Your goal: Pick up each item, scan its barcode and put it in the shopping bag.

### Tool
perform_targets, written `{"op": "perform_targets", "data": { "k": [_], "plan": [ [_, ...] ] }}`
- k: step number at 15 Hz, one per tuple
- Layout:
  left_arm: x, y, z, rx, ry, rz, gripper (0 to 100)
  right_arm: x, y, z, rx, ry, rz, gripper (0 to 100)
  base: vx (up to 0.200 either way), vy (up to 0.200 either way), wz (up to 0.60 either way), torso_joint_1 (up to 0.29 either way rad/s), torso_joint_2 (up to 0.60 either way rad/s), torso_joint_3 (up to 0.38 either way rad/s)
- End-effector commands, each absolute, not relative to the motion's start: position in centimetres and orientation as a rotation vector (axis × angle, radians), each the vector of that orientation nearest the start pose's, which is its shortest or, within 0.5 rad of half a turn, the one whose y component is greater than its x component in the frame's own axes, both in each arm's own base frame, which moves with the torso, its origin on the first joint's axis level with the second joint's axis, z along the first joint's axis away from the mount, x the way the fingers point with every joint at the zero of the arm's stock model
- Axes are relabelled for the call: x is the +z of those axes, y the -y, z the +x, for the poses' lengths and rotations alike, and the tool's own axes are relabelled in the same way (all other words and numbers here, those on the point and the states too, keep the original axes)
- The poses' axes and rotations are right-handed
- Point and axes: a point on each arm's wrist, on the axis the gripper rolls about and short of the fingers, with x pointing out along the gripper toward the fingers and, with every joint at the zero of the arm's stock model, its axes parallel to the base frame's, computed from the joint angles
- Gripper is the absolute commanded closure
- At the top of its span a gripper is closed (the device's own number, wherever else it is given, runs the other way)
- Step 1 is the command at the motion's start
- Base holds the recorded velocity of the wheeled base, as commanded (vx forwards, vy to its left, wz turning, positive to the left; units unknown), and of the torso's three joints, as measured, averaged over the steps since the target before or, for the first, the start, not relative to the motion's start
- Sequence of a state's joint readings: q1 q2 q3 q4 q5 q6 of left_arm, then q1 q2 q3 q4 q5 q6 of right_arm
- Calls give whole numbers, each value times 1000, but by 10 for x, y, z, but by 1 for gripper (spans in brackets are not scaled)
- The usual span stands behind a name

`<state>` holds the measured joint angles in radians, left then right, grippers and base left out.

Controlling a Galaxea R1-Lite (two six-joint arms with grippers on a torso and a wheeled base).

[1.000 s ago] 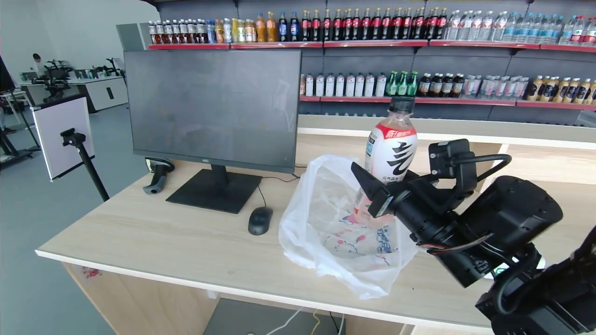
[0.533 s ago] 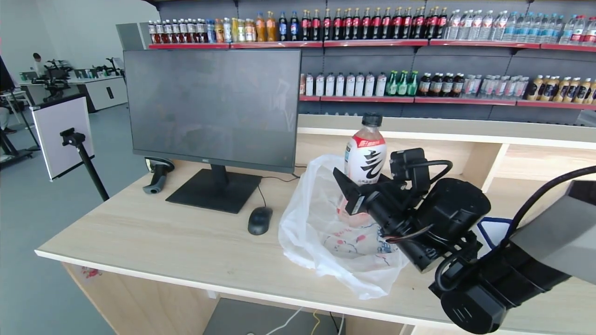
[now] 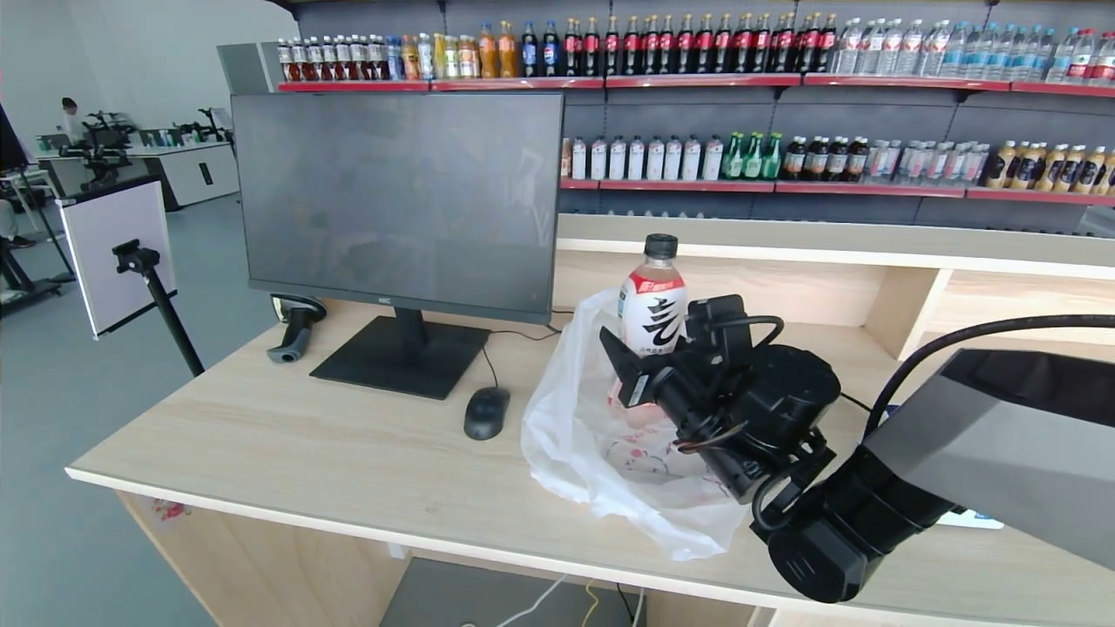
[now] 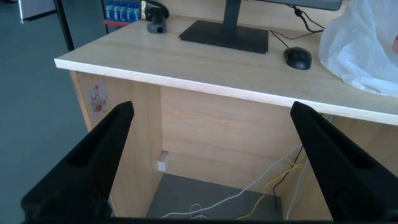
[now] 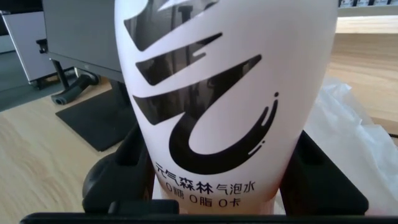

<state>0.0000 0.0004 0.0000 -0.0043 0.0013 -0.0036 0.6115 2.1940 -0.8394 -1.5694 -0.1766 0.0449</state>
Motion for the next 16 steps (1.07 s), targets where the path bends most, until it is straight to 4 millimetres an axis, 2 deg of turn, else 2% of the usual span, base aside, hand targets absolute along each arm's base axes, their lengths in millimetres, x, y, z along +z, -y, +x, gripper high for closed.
{"op": "perform_targets", "data": {
  "k": [1, 4, 7, 16],
  "plan": [
    [76, 0, -23, 2, 5, -3, 0, 102, -222, 323, 439, 177, 123, 100, 0, 0, 0, 0, 0, 0],
    [76, 0, -23, 2, 5, 0, 0, 92, -216, 337, 410, 170, 118, 100, 0, 0, 0, 0, 0, 0],
    [76, 0, -23, 2, 5, -2, 0, 86, -222, 346, 410, 179, 120, 100, 0, 0, 0, 0, 0, 0],
    [76, 0, -23, 2, 5, -3, 0, 79, -227, 360, 403, 196, 146, 100, 0, 0, 0, 0, 0, 0]
  ]
}}
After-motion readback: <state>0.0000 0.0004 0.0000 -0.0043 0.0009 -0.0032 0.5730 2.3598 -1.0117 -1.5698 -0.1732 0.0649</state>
